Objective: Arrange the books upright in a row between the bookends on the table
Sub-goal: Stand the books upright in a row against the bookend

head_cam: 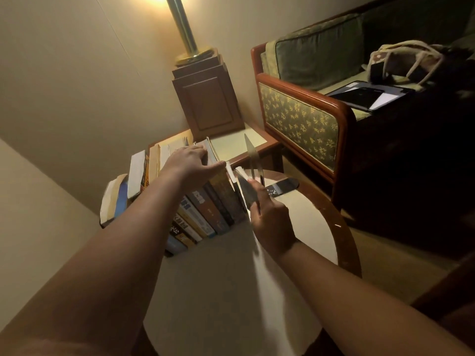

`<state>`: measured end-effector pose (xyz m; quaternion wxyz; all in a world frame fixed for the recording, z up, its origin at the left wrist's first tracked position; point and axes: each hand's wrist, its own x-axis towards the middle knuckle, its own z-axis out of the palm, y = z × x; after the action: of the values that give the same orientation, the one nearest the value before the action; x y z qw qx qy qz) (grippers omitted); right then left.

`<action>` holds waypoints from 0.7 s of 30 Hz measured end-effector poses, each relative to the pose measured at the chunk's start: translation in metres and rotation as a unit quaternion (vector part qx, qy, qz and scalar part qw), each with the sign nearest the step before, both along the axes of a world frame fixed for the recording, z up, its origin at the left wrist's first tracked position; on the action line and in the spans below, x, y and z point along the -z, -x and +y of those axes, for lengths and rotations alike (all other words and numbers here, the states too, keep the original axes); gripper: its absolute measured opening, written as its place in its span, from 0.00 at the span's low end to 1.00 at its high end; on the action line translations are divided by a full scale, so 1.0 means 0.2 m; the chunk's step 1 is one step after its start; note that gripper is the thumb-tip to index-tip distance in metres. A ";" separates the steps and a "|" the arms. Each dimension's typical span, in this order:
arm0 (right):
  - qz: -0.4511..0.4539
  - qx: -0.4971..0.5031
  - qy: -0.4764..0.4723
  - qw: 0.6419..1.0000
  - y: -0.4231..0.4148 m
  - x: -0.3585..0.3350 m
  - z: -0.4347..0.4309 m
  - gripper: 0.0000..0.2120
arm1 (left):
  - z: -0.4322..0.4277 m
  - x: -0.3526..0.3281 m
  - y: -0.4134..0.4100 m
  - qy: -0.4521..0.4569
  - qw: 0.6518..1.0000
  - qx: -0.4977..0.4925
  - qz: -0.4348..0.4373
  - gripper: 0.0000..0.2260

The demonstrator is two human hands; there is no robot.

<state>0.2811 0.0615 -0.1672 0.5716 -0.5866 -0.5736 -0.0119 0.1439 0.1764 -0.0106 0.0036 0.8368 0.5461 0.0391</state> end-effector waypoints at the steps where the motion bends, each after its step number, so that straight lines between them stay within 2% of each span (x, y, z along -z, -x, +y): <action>1: 0.000 0.004 -0.003 1.000 0.01 0.01 0.03 0.25 | 0.00 0.00 0.00 -0.001 1.000 0.002 0.002 0.33; 4: 0.014 0.021 -0.011 1.000 0.05 0.04 0.11 0.25 | 0.01 0.01 0.01 -0.008 1.000 0.008 0.008 0.33; 7: 0.036 -0.005 -0.012 0.999 0.08 0.06 0.22 0.23 | 0.03 0.02 0.01 -0.009 1.000 0.011 0.013 0.36; 12: 0.130 -0.084 0.068 0.986 0.11 0.16 0.31 0.27 | 0.07 0.03 0.02 -0.010 1.000 0.013 0.013 0.37; 15: 0.231 -0.181 0.145 0.945 0.10 0.20 0.33 0.24 | 0.08 0.04 0.03 -0.009 1.000 0.011 0.007 0.38; 18: 0.315 -0.243 0.202 0.895 0.09 0.22 0.37 0.30 | 0.09 0.05 0.03 -0.009 1.000 0.011 0.004 0.39; 21: 0.348 -0.255 0.234 0.872 0.07 0.25 0.42 0.36 | 0.09 0.05 0.03 -0.003 1.000 0.010 0.000 0.43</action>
<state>0.2670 0.1449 -0.2173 0.5635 -0.5025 -0.4538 0.4733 0.1378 0.1939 -0.0205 0.0013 0.8420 0.5379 0.0409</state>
